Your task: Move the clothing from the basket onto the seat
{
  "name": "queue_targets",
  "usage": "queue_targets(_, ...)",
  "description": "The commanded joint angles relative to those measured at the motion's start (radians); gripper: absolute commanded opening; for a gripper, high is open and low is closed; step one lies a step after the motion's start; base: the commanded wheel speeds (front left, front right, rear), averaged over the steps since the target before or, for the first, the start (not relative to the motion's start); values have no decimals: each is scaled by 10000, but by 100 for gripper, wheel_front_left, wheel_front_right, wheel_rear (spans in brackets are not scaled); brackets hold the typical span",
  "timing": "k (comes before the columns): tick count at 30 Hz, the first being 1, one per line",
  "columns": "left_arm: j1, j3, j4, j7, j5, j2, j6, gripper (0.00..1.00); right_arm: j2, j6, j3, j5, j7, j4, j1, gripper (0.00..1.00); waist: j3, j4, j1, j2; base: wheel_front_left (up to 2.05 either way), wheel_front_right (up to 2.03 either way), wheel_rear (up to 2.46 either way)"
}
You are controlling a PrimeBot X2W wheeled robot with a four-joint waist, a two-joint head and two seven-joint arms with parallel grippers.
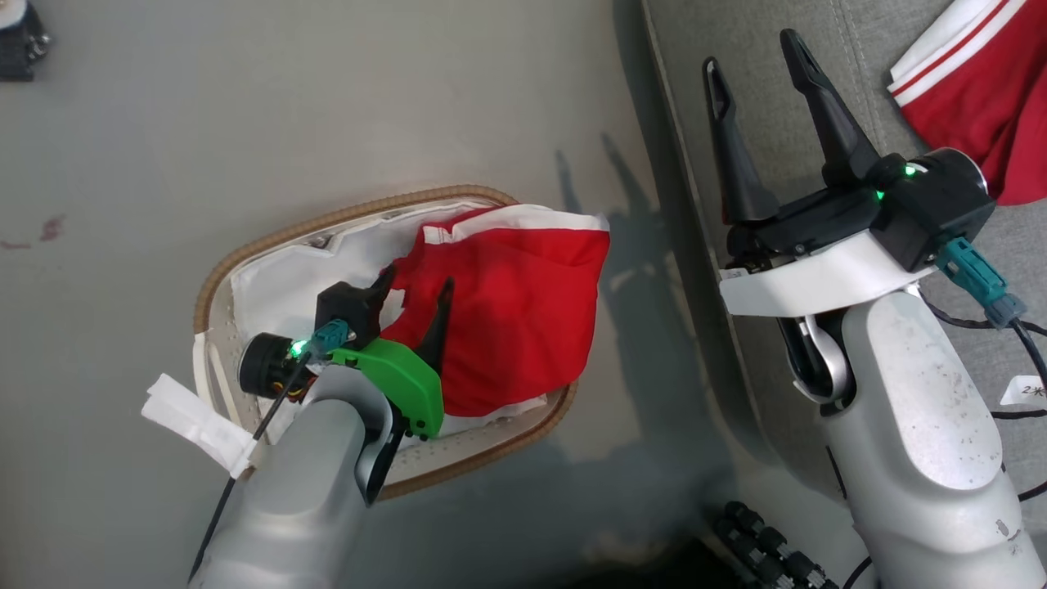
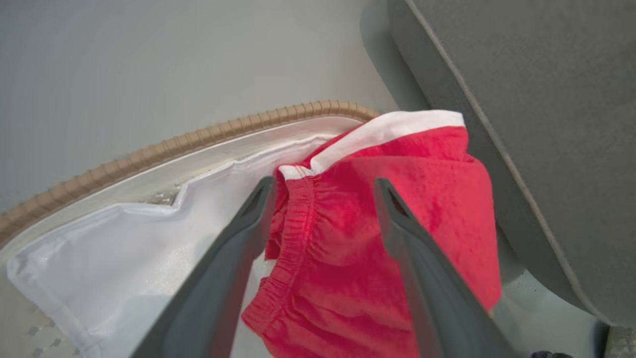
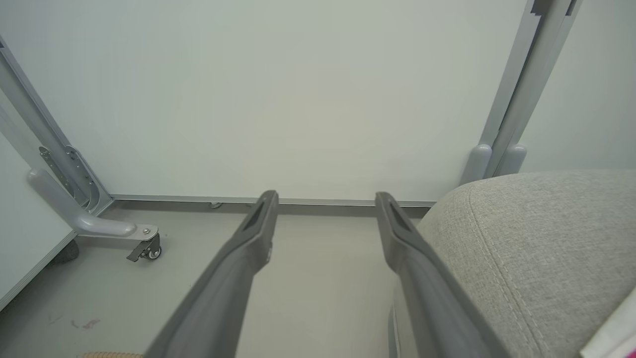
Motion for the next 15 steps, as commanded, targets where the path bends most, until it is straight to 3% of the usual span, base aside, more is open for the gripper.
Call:
queue_targets(1, -315, -164, 281, 5, -178, 199, -41, 100, -17, -14, 52, 57, -2, -88, -45, 100, 652, -420, -1, 0, 0, 0, 0)
queue_targets(9, -1001, -1201, 1994, 85, -1260, 439, -42, 100, -20, -14, 103, 219, -2, -242, 85, 100, 1178, -475, -1, 0, 0, 0, 0)
queue_targets(15, -1316, -1811, 2420, 306, -2093, 558, -43, 100, -23, -14, 147, 310, -2, -404, 158, 100, 1534, -460, -1, 0, 0, 0, 0)
